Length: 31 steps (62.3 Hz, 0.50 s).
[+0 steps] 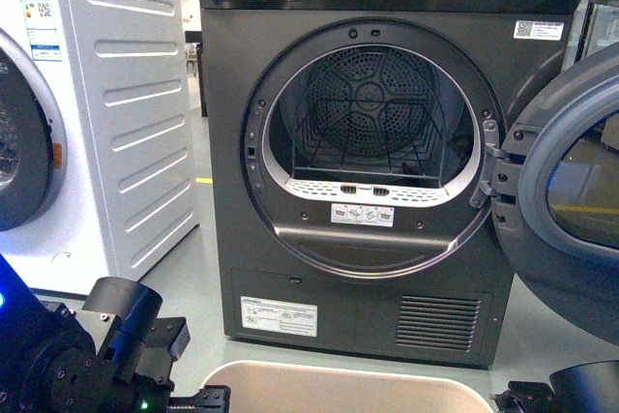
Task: Move hamper under clothes hanger
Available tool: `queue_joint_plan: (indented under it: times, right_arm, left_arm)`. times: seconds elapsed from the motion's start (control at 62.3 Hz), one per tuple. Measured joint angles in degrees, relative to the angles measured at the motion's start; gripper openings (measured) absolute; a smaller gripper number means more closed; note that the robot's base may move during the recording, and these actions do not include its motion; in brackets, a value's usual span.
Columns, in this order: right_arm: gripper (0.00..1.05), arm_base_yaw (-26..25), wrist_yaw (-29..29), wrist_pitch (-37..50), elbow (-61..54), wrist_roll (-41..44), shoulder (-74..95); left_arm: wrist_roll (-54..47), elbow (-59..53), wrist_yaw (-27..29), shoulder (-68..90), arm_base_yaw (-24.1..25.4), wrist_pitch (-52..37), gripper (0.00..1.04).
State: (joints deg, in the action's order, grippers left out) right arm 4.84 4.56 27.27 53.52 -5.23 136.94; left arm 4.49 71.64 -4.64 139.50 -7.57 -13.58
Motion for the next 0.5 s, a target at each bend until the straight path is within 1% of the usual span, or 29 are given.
queue_joint_plan:
  times: [0.498]
  right_arm:
    - [0.97, -0.07, -0.96, 1.46, 0.0, -1.25, 1.42]
  left_arm:
    - [-0.04, 0.22, -0.31, 3.61, -1.11, -0.37, 0.98]
